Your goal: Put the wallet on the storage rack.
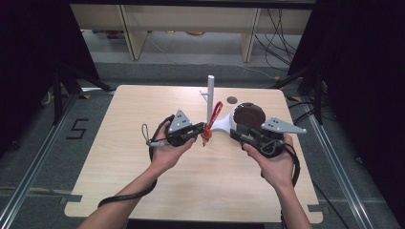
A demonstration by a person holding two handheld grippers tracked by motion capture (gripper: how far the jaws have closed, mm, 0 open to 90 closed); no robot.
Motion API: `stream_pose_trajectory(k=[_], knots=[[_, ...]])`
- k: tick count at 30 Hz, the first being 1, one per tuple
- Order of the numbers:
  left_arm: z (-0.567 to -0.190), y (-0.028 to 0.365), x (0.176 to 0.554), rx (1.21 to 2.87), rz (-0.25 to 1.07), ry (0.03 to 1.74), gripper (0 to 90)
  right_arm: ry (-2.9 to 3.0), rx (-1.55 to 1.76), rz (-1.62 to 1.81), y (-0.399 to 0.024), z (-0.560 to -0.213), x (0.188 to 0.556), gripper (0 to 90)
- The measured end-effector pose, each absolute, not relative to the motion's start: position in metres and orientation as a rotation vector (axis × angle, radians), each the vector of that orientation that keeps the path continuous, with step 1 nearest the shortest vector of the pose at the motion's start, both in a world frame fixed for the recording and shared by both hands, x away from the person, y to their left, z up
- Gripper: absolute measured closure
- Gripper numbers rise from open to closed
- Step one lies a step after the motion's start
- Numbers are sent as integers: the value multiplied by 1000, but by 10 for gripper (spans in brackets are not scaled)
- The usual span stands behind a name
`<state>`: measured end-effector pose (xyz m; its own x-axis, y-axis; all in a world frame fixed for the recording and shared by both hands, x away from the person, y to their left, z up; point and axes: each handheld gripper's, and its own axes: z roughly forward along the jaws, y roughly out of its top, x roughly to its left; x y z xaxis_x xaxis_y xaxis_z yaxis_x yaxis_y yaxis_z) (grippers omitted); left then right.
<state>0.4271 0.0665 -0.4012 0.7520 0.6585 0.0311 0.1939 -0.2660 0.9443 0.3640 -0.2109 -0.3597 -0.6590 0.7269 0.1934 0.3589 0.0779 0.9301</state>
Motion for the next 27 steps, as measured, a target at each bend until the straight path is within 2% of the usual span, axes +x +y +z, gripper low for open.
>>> stream_pose_trajectory(k=[8,16,27], knots=[[-385,83,445,1776,596,695,841,2007,1176,1628,-232,-403,354,622],[-374,91,464,1754,631,733,841,1987,1243,1636,-235,-441,352,626],[-363,95,485,1751,685,754,840,1977,1290,1610,-244,-457,354,630]])
